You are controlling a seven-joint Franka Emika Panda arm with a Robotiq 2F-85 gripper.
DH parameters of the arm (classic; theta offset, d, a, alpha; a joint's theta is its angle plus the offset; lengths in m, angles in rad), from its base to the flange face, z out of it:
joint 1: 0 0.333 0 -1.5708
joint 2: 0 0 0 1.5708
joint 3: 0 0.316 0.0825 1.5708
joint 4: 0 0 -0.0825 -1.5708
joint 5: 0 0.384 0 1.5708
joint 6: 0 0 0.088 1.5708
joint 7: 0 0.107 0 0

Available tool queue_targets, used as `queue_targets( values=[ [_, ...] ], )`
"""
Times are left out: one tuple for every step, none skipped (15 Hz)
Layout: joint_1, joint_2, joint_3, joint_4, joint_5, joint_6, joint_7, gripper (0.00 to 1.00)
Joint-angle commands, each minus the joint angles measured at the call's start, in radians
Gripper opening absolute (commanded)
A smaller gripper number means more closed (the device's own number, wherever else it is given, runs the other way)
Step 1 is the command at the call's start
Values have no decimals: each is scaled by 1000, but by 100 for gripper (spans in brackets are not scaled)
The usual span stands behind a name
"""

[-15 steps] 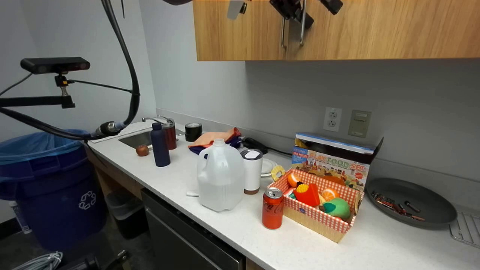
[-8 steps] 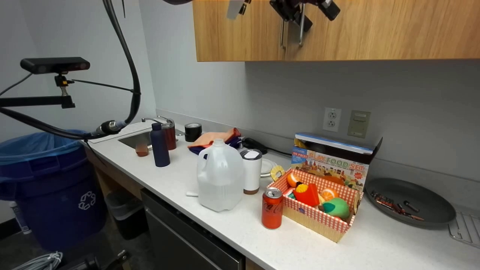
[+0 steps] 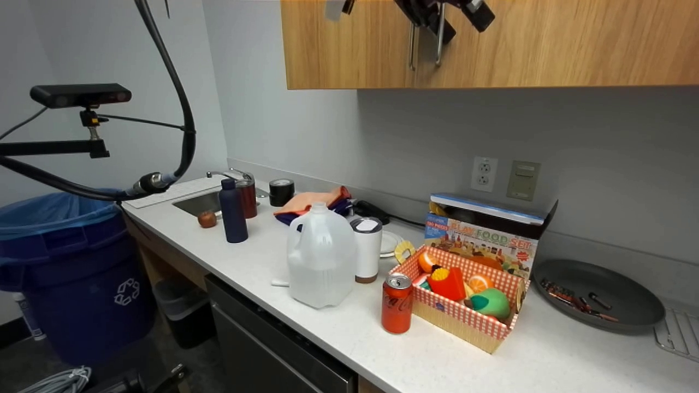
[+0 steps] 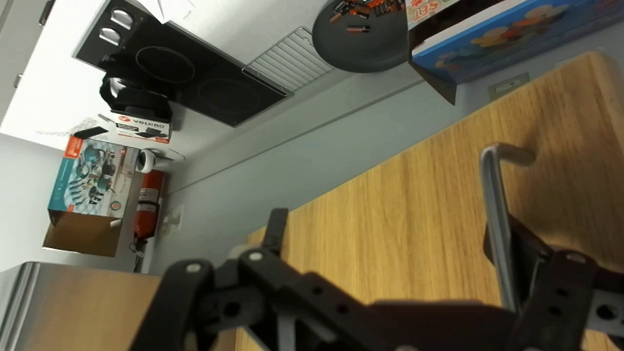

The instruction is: Open the upper cabinet door on the right

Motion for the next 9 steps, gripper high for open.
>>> queue_targets(
  values=[
    [-97, -58, -28, -3, -26, -76, -41, 100],
    [-100, -63, -27, -7, -26, -72, -41, 100],
    [-105, -67, -26, -10, -30, -64, -39, 100],
    [-109, -71, -25, -14, -30, -59, -41, 100],
    [-113, -75, -24, -16, -32, -53, -42, 100],
    [-117, -78, -23, -18, -35, -48, -43, 100],
    [-120, -83, -21, -20, -36, -44, -44, 100],
    [-123, -88, -21, -23, -35, -41, -45, 100],
    [-125, -94, -19, -26, -34, -37, -45, 100]
  ],
)
